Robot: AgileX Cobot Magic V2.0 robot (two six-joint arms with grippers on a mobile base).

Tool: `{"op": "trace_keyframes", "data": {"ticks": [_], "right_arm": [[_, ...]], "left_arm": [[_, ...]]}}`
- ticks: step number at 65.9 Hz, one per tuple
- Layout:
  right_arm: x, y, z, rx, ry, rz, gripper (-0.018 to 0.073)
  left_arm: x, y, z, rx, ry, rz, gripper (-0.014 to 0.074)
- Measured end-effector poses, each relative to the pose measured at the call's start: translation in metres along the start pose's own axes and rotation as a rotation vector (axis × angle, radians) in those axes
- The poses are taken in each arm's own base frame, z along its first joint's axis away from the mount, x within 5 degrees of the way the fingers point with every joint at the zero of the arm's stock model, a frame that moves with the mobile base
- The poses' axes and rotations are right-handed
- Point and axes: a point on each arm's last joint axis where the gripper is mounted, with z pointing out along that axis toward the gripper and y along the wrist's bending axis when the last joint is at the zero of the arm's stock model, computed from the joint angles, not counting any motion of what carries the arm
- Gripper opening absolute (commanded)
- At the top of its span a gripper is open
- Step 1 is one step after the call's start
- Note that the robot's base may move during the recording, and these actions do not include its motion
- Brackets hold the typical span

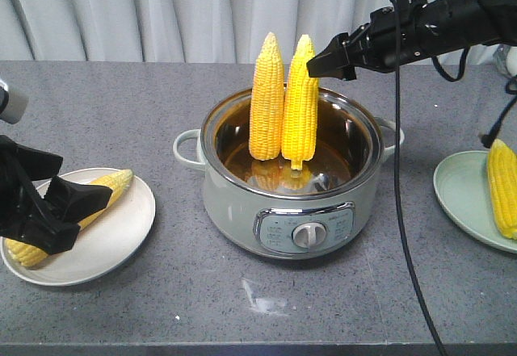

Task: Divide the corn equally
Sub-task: 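Reach the right gripper into the pot and grasp an upright cob, then lift the grasped cob out of the pot with the right gripper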

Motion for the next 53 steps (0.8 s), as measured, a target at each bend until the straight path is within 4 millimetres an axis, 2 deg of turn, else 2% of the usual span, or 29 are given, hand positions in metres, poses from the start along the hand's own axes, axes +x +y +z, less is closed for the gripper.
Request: {"op": "trace_keyframes", "data": {"ticks": [14,26,53], "right_arm": [[-0.001,-0.015,0.028,-0.067,0.011,0.02,0.0553],[0.001,-0.023,0.046,-0.133,0.006,0.043,0.0486],[-0.001,-0.007,0.06,-0.19,0.011,-0.038,0.0218]], "left_arm": [[0.0,0.0,0.0,0.0,0.0,0.0,0.0517],[0.0,0.0,0.0,0.0,0.0,0.0,0.0517],[0.0,0.0,0.0,0.001,0.001,0.0,0.0517]]}}
